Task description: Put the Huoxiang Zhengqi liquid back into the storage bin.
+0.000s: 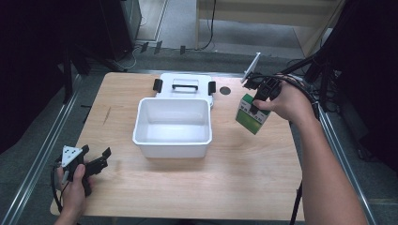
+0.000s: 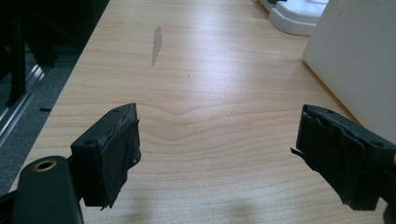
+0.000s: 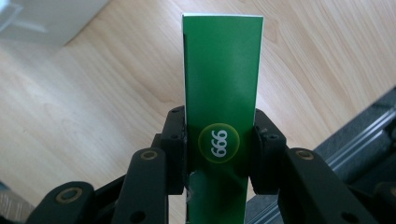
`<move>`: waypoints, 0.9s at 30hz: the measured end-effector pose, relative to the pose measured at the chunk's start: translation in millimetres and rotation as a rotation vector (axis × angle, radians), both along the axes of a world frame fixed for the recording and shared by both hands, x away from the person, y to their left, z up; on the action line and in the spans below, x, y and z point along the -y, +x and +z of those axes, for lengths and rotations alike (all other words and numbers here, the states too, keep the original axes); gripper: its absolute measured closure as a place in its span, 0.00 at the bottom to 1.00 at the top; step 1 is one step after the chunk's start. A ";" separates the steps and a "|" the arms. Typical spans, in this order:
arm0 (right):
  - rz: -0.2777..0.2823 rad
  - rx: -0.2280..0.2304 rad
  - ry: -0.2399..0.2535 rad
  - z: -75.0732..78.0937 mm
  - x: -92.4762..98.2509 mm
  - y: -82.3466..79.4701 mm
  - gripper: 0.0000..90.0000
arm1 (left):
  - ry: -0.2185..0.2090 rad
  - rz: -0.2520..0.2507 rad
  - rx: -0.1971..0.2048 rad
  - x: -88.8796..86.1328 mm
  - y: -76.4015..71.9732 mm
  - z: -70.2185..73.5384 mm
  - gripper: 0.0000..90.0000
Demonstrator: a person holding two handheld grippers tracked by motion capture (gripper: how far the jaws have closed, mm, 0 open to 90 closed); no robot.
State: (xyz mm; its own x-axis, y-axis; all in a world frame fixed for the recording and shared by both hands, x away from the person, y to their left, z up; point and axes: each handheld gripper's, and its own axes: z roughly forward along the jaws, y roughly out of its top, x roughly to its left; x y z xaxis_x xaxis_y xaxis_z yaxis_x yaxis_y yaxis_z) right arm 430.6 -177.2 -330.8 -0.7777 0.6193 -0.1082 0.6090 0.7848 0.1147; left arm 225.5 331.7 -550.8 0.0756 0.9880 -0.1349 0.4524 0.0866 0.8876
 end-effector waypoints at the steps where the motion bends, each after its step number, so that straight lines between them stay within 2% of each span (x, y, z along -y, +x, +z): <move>1: 0.030 0.003 0.001 1.8 -1.7 -1.2 0.72 | 0.000 0.000 0.000 0.0 0.0 0.0 0.16; 6: 0.115 0.009 0.002 11.0 -9.8 -5.3 0.72 | 0.001 0.000 -0.001 0.0 0.0 0.1 0.16; 10: 0.147 0.021 0.014 21.0 -14.9 -7.8 0.72 | 0.000 0.000 -0.002 -0.1 0.0 0.1 0.16; 16: 0.162 0.038 0.022 38.2 -22.1 -12.1 0.72 | 0.000 -0.001 -0.001 -0.1 0.0 0.1 0.16; 27: 0.210 0.066 0.069 69.5 -41.4 -20.6 0.72 | 0.001 -0.003 -0.004 -0.1 -0.2 0.1 0.16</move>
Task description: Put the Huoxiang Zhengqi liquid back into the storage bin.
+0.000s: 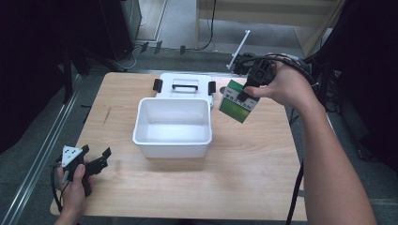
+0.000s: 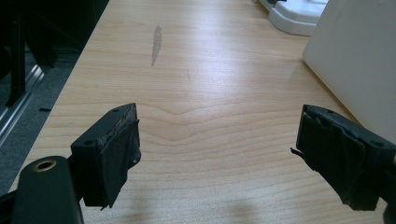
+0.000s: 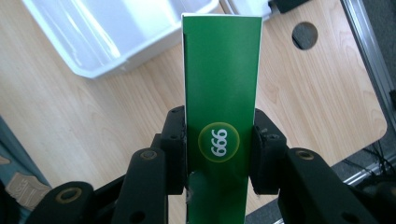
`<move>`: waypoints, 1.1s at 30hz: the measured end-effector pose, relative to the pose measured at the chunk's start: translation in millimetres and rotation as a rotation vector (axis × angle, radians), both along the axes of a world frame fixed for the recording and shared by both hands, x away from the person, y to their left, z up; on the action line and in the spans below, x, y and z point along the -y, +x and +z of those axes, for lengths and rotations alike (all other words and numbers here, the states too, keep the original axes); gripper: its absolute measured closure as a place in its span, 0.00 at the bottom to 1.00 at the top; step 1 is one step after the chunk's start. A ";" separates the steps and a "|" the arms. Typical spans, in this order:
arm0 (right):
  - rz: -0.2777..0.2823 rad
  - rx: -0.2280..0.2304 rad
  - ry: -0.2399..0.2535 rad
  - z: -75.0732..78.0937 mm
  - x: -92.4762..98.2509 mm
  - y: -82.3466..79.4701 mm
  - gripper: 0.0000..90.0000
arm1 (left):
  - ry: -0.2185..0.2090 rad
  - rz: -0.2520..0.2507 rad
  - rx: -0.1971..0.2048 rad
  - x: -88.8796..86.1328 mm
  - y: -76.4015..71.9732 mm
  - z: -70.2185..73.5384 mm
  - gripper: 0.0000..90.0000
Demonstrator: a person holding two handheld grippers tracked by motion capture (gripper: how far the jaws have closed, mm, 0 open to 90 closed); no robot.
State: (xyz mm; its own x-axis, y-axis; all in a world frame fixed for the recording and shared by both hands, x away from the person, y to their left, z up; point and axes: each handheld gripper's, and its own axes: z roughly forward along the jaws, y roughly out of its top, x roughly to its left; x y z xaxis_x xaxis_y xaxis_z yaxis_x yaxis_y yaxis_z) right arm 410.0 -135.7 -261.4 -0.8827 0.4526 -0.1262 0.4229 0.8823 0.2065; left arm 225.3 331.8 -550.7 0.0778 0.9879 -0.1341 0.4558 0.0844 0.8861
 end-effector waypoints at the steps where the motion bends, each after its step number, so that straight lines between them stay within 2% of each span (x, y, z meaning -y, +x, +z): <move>1: 0.002 0.000 0.000 2.1 -2.3 -0.9 0.72 | -0.001 0.000 0.000 0.1 0.0 0.0 0.16; 10: 0.053 0.016 0.002 16.4 -25.8 -7.8 0.72 | -0.001 -0.001 0.003 0.1 0.1 -0.1 0.16; 19: 0.106 0.017 -0.001 20.7 -49.9 -10.6 0.72 | -0.002 -0.001 0.003 0.1 0.1 -0.1 0.16; 27: 0.185 0.021 0.004 23.9 -75.0 -15.1 0.72 | -0.003 -0.002 0.004 0.1 0.0 -0.1 0.16; 33: 0.270 0.024 -0.001 22.2 -91.7 -17.7 0.72 | -0.004 -0.003 0.005 0.0 0.0 -0.2 0.16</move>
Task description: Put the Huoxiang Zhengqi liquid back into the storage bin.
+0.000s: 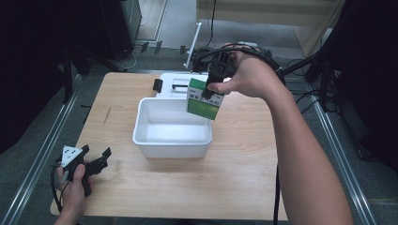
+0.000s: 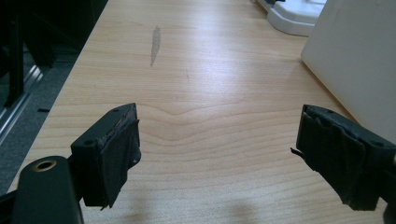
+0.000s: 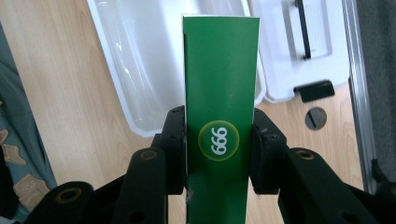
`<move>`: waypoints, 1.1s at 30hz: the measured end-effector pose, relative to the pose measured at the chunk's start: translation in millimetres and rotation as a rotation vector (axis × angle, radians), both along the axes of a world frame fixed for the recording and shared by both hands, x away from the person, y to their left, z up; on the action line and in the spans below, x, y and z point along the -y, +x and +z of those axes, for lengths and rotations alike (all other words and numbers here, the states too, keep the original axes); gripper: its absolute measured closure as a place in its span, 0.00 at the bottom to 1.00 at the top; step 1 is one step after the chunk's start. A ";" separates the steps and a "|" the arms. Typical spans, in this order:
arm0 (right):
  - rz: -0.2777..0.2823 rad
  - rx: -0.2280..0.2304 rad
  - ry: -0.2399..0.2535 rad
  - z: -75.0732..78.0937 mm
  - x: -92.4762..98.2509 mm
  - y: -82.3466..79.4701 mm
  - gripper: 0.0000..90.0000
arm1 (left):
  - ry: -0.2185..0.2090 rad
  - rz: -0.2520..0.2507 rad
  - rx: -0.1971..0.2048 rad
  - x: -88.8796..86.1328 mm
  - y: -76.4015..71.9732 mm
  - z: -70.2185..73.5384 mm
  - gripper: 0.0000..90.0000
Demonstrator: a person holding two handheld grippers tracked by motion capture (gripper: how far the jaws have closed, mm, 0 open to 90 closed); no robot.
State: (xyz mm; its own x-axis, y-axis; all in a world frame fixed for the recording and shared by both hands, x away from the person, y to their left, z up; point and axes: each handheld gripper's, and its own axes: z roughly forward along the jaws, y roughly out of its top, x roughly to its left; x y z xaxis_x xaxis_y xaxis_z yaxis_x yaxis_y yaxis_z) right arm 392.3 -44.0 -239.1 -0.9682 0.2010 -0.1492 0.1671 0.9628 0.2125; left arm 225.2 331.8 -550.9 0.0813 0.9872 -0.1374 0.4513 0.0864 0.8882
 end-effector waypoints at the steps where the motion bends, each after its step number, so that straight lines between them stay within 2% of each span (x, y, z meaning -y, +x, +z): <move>1: 0.013 0.004 -0.001 -0.4 -2.5 0.1 0.72 | 0.000 0.000 0.000 0.0 0.0 0.0 0.16; 6: 0.066 -0.001 -0.002 -6.8 -13.2 -0.1 0.72 | 0.001 -0.001 -0.001 -0.1 -0.1 0.1 0.16; 12: 0.112 -0.013 -0.027 -18.9 -19.7 1.9 0.72 | 0.000 -0.001 0.004 0.0 0.0 0.0 0.16; 14: 0.098 -0.021 -0.037 -21.5 -20.7 1.7 0.72 | 0.000 -0.001 0.004 0.0 0.0 0.0 0.16; 19: 0.130 -0.018 -0.035 -29.1 -23.0 3.6 0.72 | 0.002 -0.003 0.002 -0.1 -0.3 0.1 0.16; 25: 0.132 -0.021 -0.048 -36.5 -24.5 3.3 0.72 | 0.001 -0.002 0.001 0.1 -0.4 0.1 0.16; 33: 0.207 -0.021 -0.052 -51.5 -23.5 6.1 0.72 | 0.001 -0.003 0.000 0.0 -0.3 0.1 0.16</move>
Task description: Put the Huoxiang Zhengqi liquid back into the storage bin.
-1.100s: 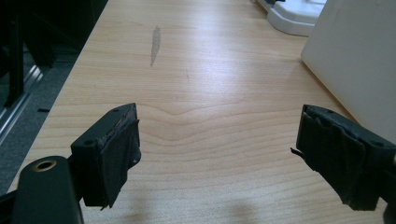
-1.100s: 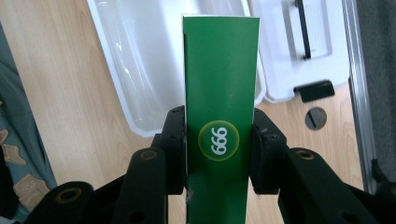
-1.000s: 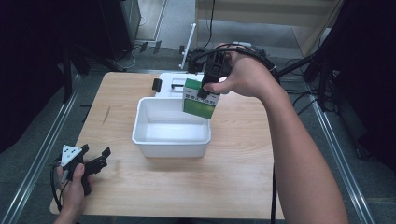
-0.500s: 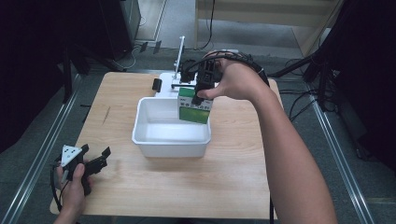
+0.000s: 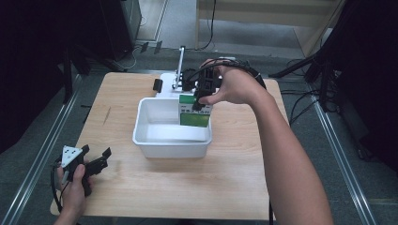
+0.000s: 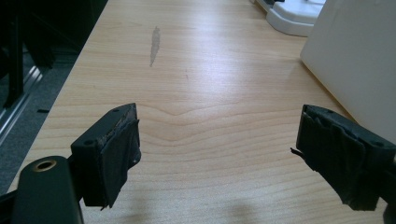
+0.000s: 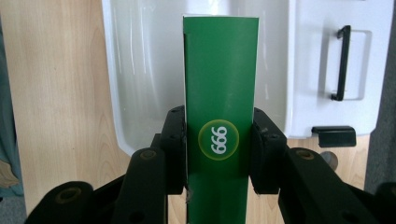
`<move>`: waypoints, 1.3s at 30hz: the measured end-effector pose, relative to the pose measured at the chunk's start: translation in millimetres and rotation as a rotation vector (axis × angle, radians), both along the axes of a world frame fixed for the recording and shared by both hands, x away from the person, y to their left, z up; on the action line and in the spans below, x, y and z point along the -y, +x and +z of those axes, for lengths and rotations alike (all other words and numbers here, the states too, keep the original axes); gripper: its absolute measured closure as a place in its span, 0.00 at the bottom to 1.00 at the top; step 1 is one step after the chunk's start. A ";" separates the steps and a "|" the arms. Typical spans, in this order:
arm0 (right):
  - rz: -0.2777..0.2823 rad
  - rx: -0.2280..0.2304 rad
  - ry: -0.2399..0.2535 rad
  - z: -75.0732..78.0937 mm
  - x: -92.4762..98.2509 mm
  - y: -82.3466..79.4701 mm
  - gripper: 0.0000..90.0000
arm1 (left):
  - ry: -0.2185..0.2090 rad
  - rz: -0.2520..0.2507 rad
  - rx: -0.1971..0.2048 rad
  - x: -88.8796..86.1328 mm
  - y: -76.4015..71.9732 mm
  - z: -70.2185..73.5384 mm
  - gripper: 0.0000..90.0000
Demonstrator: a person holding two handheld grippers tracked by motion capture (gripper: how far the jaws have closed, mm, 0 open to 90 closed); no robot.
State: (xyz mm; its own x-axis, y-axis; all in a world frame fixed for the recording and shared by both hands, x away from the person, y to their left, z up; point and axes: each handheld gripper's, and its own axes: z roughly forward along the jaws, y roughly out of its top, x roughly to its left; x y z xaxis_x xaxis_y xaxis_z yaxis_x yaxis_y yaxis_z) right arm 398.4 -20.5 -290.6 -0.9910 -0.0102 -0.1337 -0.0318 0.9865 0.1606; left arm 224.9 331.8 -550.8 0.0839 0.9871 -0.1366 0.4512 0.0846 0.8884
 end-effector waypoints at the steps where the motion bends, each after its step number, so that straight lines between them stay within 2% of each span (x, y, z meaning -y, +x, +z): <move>1: 0.008 -0.002 -0.003 -1.8 -0.2 0.3 0.72 | 0.000 0.000 0.000 0.0 0.0 0.0 0.16; 6: 0.049 0.003 -0.021 -13.2 -3.0 1.4 0.72 | 0.000 0.000 0.000 0.0 0.0 0.0 0.16; 22: 0.060 -0.051 -0.037 -52.1 -5.6 10.2 0.71 | -0.004 0.002 0.003 -0.2 0.2 -0.1 0.16; 25: 0.069 -0.051 -0.056 -60.1 -7.8 10.4 0.71 | -0.004 0.001 0.004 -0.4 0.3 -0.2 0.16; 33: 0.073 -0.070 -0.067 -82.0 -10.9 12.5 0.71 | -0.005 0.001 0.005 -0.7 0.3 -0.3 0.16; 39: 0.063 -0.076 -0.071 -91.6 -12.2 14.4 0.71 | -0.005 0.002 0.005 -0.7 0.3 -0.3 0.16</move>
